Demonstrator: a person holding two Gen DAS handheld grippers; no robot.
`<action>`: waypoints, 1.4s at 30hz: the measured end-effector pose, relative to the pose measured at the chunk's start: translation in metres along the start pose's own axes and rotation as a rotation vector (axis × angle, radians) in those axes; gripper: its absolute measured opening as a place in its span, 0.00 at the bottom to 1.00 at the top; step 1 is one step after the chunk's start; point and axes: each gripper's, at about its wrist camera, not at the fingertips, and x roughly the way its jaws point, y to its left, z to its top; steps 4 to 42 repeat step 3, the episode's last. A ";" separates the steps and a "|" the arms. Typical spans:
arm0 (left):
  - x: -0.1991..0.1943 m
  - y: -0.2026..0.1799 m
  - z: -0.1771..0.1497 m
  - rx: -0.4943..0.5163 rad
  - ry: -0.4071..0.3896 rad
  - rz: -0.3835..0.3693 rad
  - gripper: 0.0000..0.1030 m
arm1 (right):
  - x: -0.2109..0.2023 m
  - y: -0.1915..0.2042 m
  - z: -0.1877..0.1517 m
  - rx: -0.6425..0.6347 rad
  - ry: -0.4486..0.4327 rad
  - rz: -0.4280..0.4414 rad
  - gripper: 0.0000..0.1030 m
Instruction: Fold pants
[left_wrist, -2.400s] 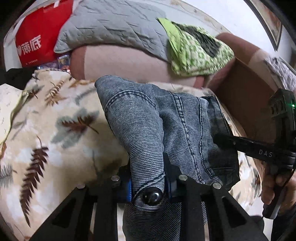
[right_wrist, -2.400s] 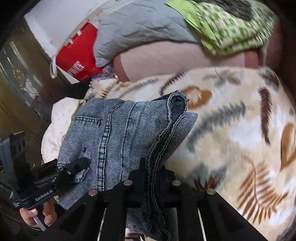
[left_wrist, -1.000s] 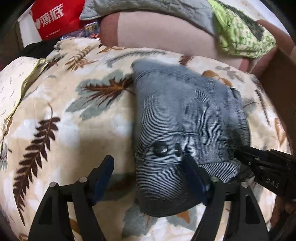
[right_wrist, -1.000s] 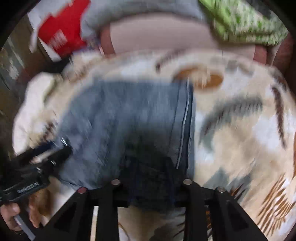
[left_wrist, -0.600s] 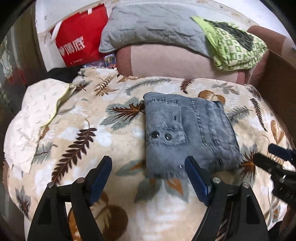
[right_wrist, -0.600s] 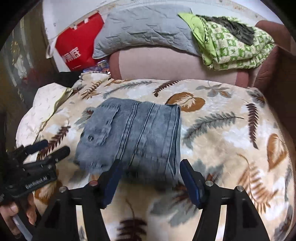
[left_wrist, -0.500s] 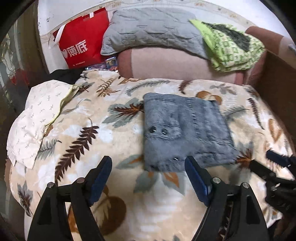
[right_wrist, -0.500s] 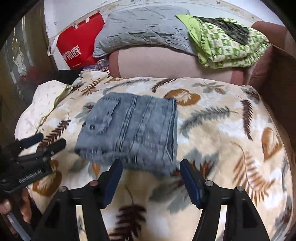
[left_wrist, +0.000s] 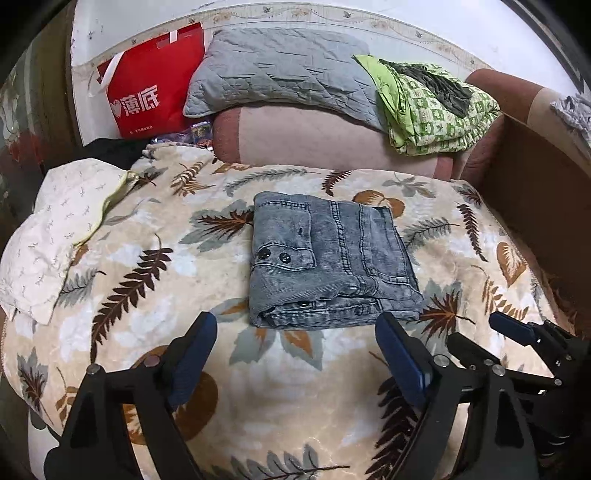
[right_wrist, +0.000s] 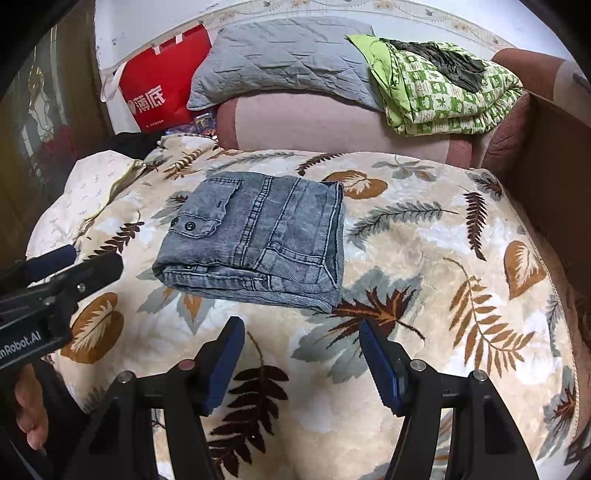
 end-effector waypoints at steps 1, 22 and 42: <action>0.000 0.000 0.000 0.000 -0.005 -0.009 0.92 | 0.001 0.001 0.000 -0.002 0.002 0.000 0.66; -0.002 -0.002 0.001 0.009 -0.021 -0.006 0.93 | 0.002 0.003 0.001 -0.005 0.005 0.002 0.66; -0.002 -0.002 0.001 0.009 -0.021 -0.006 0.93 | 0.002 0.003 0.001 -0.005 0.005 0.002 0.66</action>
